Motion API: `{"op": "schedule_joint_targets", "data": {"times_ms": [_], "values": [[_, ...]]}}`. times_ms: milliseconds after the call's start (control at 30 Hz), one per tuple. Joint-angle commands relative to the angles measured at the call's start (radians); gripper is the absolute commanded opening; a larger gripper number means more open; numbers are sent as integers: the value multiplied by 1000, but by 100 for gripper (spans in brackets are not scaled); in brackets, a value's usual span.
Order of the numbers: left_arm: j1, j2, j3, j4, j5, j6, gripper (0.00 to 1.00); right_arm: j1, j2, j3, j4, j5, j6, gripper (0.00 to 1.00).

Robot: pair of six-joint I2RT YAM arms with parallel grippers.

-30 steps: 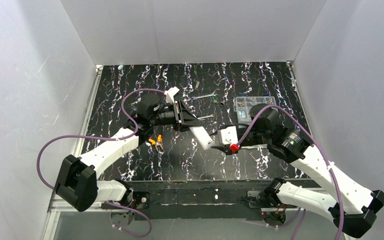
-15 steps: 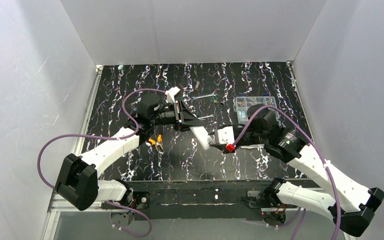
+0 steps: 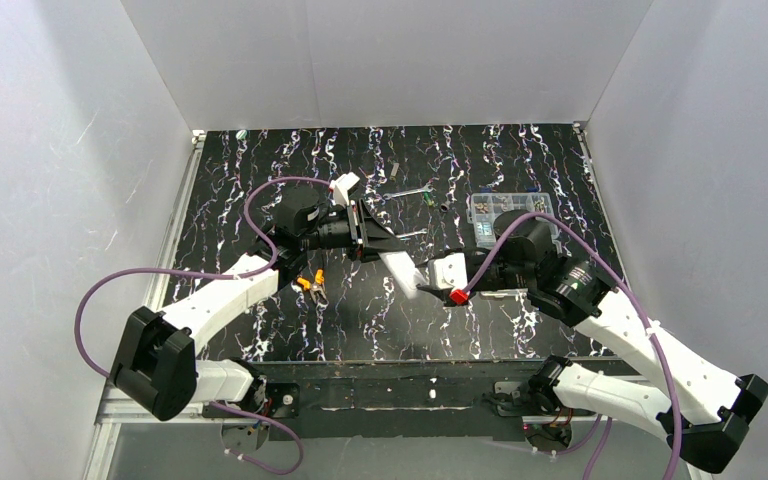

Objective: Load the batteries into the remote control

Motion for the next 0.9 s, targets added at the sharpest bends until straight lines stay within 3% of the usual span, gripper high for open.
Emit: {"op": "schedule_joint_targets", "data": {"times_ms": [0,867], "values": [[-4,1,52,60,66,-11,0,4,0,-13,70,55,-20,46],[-4,24,27,97,64,-29,0,4,-70,-54,168,113,14,47]]}}
